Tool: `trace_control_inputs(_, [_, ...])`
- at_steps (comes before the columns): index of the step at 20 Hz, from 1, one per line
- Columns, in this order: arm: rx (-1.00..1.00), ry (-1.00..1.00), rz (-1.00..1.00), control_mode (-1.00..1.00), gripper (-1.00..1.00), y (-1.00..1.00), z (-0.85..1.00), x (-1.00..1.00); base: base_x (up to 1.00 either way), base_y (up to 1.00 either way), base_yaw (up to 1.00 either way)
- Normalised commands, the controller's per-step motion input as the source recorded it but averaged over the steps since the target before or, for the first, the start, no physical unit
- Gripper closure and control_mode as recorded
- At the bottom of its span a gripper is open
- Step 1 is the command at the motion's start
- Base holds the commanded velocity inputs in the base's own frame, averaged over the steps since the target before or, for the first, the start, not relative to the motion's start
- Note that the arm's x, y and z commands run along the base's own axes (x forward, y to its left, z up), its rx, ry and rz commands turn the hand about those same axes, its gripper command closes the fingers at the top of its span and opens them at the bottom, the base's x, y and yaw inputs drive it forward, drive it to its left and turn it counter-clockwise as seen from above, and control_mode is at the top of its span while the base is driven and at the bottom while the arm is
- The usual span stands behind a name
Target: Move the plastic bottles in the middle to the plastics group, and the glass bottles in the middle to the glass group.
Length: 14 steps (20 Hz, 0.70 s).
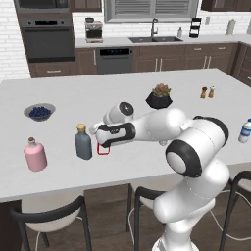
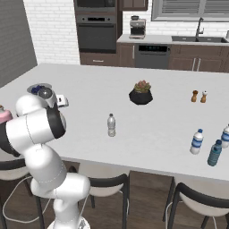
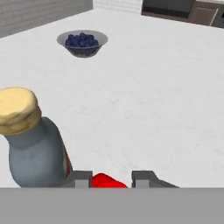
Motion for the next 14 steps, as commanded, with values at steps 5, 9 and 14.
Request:
trace_control_inputs(5, [0.0,0.0,0.0,-1.0,1.0,0.0,-0.08,-0.01,0.0,0.0,0.0])
trace_control_inputs(9, [0.0,0.0,0.0,-1.0,1.0,0.0,0.0,0.0,0.0,0.0,0.0])
trace_control_inputs(14, [0.0,0.0,0.0,-1.0,-1.0,0.0,0.0,0.0,0.0,0.0,0.0])
